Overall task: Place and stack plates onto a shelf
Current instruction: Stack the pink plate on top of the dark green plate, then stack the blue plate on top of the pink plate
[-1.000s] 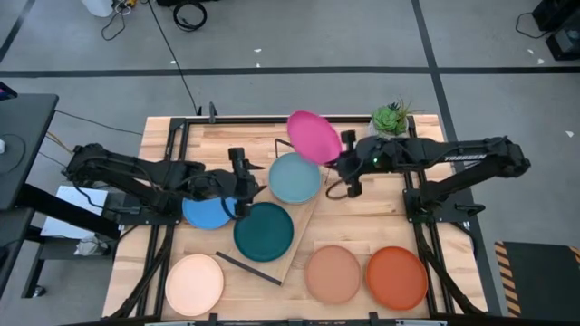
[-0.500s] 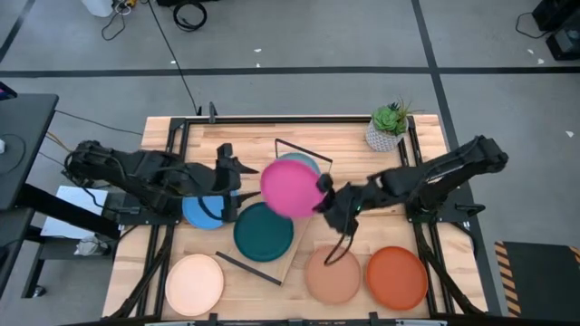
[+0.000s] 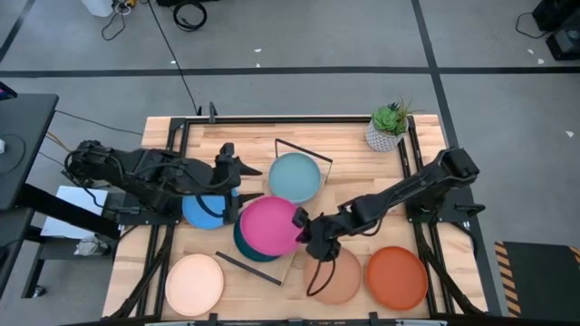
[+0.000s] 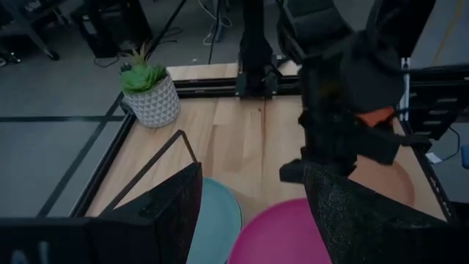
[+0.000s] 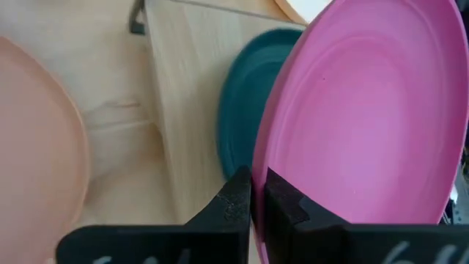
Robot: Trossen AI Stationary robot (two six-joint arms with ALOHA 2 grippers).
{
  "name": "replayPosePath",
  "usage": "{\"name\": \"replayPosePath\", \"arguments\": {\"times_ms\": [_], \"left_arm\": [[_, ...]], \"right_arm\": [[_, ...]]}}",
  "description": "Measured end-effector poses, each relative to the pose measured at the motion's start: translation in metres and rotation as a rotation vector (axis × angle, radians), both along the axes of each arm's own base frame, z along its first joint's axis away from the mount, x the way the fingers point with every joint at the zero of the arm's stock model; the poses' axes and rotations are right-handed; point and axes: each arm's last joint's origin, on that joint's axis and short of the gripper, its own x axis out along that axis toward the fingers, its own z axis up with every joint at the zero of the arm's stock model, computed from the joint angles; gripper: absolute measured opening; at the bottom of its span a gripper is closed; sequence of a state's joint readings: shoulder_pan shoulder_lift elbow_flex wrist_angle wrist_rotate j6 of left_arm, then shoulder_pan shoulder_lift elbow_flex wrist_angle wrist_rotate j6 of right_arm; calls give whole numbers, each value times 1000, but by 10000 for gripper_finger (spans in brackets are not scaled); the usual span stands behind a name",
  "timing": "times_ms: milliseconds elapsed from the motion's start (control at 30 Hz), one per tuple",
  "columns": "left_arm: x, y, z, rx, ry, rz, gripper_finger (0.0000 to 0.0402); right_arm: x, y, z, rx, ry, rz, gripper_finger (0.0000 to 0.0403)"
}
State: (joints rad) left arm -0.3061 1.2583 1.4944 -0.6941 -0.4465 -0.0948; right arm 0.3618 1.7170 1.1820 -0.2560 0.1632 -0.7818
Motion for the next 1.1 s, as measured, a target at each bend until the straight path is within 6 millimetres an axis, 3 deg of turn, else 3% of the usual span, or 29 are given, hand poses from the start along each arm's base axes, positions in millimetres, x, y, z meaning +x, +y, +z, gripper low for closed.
{"name": "replayPosePath", "arguments": {"times_ms": [133, 533, 733, 933, 1100], "left_arm": [[1, 0, -4, 1, 2, 1, 247], [15, 11, -71, -26, 169, 44, 247], [17, 25, -101, -93, 256, 81, 247], [9, 40, -131, -129, 380, 173, 247], [-1, 58, -158, -174, 465, 268, 247]], "right_arm": [[8, -4, -7, 0, 13, -22, 26], [15, -10, -13, 101, 25, -24, 93], [3, -4, 11, 140, -18, -48, 117], [-16, -10, 11, 162, 139, -190, 117], [-38, 1, 17, 214, 218, -336, 117]]}}
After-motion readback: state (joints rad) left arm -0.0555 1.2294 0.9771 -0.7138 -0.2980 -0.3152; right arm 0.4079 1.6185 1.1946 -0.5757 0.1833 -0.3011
